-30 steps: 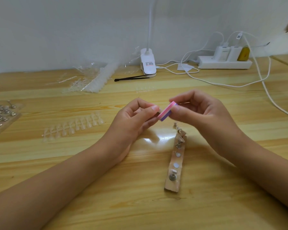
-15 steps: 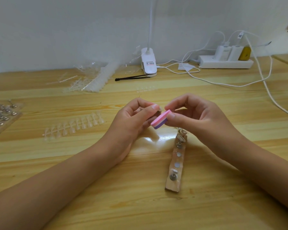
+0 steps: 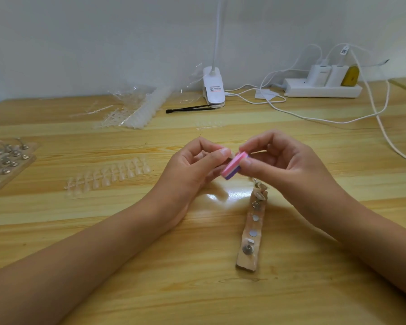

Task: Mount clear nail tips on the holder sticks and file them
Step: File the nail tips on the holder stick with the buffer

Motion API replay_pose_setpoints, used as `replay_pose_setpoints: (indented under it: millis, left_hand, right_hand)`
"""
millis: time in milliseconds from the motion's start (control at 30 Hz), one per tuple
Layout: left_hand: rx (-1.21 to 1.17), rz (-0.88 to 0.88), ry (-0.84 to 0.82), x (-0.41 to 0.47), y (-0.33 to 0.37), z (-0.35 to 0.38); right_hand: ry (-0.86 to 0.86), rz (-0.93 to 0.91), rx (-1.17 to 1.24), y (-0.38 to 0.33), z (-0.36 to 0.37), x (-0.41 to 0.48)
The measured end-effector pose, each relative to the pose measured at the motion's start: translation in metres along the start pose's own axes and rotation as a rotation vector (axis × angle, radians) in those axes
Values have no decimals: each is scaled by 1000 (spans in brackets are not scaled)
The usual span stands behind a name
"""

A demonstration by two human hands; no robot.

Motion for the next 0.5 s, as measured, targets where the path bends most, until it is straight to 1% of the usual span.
replay_pose_setpoints:
  millis: [33, 167, 267, 300, 400, 500]
  left_hand:
    - [-1, 0, -4, 0, 0, 0]
    - [-19, 4, 11, 0, 0, 0]
    - [-12, 0, 2, 0, 0, 0]
    - [-11, -2, 2, 0, 0, 1]
    - [-25, 0, 15, 0, 1, 0]
    - [-33, 4, 10, 1, 1, 0]
  right_hand:
    - [-5, 0, 2, 0, 0, 0]
    - [64, -32, 44, -4, -3, 1]
    - [-9, 2, -4, 0, 1, -1]
    - [-4, -3, -6, 0, 1, -1]
    - [79, -32, 35, -4, -4, 1]
    - [24, -17, 12, -1, 1, 0]
Point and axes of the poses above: each hand's wrist, its own x-axis towards the middle knuckle, its own z-axis out of the palm, y = z × x, the point moved 2 cm from there along x, towards the middle knuckle, and after that the axes turned 4 degrees about x, right-handed, at the moved point
